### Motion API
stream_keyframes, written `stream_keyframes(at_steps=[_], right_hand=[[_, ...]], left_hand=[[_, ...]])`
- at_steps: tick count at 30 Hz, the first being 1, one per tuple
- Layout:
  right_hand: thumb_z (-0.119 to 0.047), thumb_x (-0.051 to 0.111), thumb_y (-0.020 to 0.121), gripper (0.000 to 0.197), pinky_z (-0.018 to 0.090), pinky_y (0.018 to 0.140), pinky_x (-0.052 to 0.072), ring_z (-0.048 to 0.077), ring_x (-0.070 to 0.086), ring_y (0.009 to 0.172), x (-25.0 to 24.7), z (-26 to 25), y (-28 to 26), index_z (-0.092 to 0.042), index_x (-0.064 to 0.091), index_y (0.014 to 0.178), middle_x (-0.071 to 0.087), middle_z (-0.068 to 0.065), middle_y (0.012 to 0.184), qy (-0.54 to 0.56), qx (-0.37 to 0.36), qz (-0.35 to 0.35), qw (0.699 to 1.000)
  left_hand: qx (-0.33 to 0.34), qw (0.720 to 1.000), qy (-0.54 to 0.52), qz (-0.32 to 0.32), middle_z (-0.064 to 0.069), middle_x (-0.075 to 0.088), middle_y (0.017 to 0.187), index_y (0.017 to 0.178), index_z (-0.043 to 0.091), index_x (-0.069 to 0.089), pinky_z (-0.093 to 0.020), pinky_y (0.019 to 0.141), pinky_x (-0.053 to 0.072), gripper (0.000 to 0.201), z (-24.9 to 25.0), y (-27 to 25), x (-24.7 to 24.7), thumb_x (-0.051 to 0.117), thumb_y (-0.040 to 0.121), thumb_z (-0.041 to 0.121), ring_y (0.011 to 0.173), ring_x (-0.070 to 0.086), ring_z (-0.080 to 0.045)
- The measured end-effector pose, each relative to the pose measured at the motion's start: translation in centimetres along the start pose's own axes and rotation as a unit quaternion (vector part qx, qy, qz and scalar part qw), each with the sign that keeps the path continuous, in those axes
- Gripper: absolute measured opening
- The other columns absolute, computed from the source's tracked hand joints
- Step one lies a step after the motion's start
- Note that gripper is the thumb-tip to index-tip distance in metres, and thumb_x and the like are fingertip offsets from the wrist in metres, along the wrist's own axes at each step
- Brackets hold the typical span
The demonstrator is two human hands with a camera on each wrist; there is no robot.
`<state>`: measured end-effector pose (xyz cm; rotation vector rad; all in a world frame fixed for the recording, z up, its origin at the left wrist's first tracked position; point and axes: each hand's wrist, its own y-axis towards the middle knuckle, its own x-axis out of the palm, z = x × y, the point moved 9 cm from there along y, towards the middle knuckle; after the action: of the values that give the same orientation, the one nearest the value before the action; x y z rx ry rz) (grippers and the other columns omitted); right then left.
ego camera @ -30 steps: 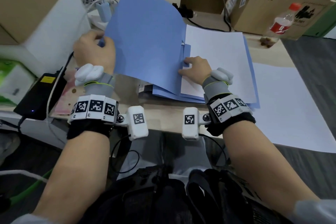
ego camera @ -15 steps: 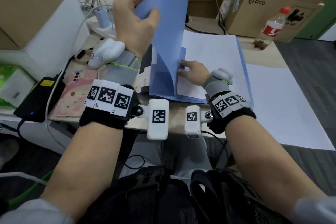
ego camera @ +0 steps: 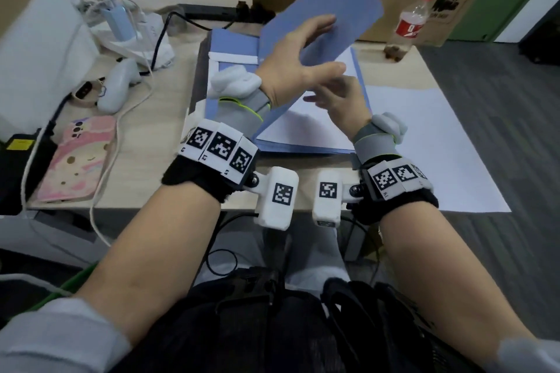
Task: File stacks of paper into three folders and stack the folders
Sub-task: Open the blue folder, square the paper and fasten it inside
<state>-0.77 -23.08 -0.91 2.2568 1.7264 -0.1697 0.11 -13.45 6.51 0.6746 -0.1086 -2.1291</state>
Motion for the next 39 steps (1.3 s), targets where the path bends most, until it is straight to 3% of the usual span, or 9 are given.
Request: stream_keyframes(at_steps=[6, 11, 14, 17, 21, 27, 33, 37, 39], right_hand=[[-0.001, 0.041, 0.094, 0.021, 0.041, 0.069, 0.057, 0.019, 0.069, 0.063, -7.7, 0.9, -3.1, 0.001, 0.061, 0.101, 0.068, 0.013, 0.084, 0.096, 0.032, 0.168, 0.981], [-0.013, 0.039, 0.098, 0.027, 0.036, 0.07, 0.056, 0.017, 0.066, 0.058, -10.2, 3.7, -5.1, -0.013, 0.061, 0.082, 0.063, 0.009, 0.083, 0.122, 0.115, 0.188, 0.968], [-0.023, 0.04, 0.1, 0.029, 0.029, 0.065, 0.056, 0.018, 0.063, 0.07, -10.8, 6.3, -5.7, -0.009, 0.062, 0.087, 0.064, 0.007, 0.086, 0.12, 0.181, 0.201, 0.955], [-0.016, 0.056, 0.089, 0.015, 0.03, 0.066, 0.05, 0.022, 0.058, 0.073, -11.0, 8.3, -5.7, -0.011, 0.061, 0.076, 0.063, 0.007, 0.081, 0.078, 0.219, 0.187, 0.954], [-0.018, 0.074, 0.065, 0.023, 0.041, 0.088, 0.052, 0.026, 0.063, 0.092, -10.7, 9.6, -4.3, -0.012, 0.066, 0.086, 0.065, 0.009, 0.094, -0.006, 0.237, 0.165, 0.957], [-0.009, 0.075, 0.068, 0.03, 0.027, 0.061, 0.03, 0.02, 0.036, 0.065, -9.2, 9.1, -2.6, -0.012, 0.047, 0.059, 0.043, 0.004, 0.064, -0.118, 0.282, 0.1, 0.947], [0.002, 0.067, 0.065, 0.025, 0.028, 0.068, 0.045, 0.025, 0.053, 0.074, -9.4, 9.1, -2.1, -0.006, 0.066, 0.09, 0.06, 0.009, 0.07, -0.128, 0.309, 0.11, 0.936], [0.006, 0.062, 0.067, 0.016, 0.025, 0.058, 0.043, 0.025, 0.052, 0.065, -9.4, 8.6, -2.2, -0.005, 0.06, 0.079, 0.055, 0.007, 0.067, -0.084, 0.336, 0.095, 0.933], [-0.003, 0.069, 0.067, 0.02, 0.027, 0.057, 0.041, 0.024, 0.048, 0.062, -9.5, 8.2, -1.9, -0.006, 0.06, 0.085, 0.053, 0.007, 0.071, -0.07, 0.344, 0.088, 0.932]], left_hand=[[-0.085, 0.993, 0.056, -0.062, -0.001, 0.041, 0.145, 0.143, 0.017, 0.034, -0.023, 0.11, 0.029, 0.099, -3.5, 0.1, 5.4, 0.065, 0.057, 0.054, 0.134, 0.039, -0.014], [-0.159, 0.962, 0.17, -0.146, 0.0, 0.026, 0.154, 0.147, 0.023, 0.024, -0.053, 0.118, 0.01, 0.116, -6.5, -0.7, 8.4, 0.055, 0.043, 0.065, 0.144, 0.024, -0.018], [-0.19, 0.941, 0.223, -0.168, 0.0, 0.022, 0.156, 0.148, 0.023, 0.022, -0.052, 0.118, -0.001, 0.107, -7.2, -1.1, 8.7, 0.056, 0.051, 0.056, 0.147, 0.015, -0.019], [-0.229, 0.934, 0.201, -0.185, -0.003, 0.025, 0.154, 0.147, 0.02, 0.025, -0.041, 0.119, 0.014, 0.104, -8.1, -1.2, 8.6, 0.062, 0.058, 0.058, 0.144, 0.023, -0.02], [-0.281, 0.942, 0.171, -0.06, -0.011, 0.044, 0.144, 0.138, 0.008, 0.043, -0.034, 0.106, 0.038, 0.063, -10.4, 0.1, 5.1, 0.066, 0.085, 0.033, 0.132, 0.043, -0.028], [-0.389, 0.838, 0.372, 0.088, -0.019, 0.044, 0.135, 0.124, 0.005, 0.045, -0.04, 0.106, 0.031, 0.053, -12.9, -0.7, -2.1, 0.057, 0.084, 0.037, 0.129, 0.034, -0.036], [-0.412, 0.877, 0.195, 0.154, -0.021, 0.054, 0.128, 0.123, -0.005, 0.048, -0.039, 0.093, 0.047, 0.045, -14.6, -0.2, -4.2, 0.055, 0.084, 0.018, 0.119, 0.052, -0.038], [-0.398, 0.901, 0.073, 0.155, -0.037, 0.059, 0.101, 0.068, -0.01, 0.047, -0.032, 0.07, 0.038, 0.015, -15.8, -0.2, -4.1, 0.051, 0.081, -0.004, 0.101, 0.06, -0.032], [-0.386, 0.909, 0.043, 0.153, -0.02, 0.056, 0.069, 0.06, -0.003, 0.041, -0.028, 0.063, 0.038, 0.024, -15.8, -0.4, -4.2, 0.049, 0.082, -0.007, 0.082, 0.056, -0.019]])
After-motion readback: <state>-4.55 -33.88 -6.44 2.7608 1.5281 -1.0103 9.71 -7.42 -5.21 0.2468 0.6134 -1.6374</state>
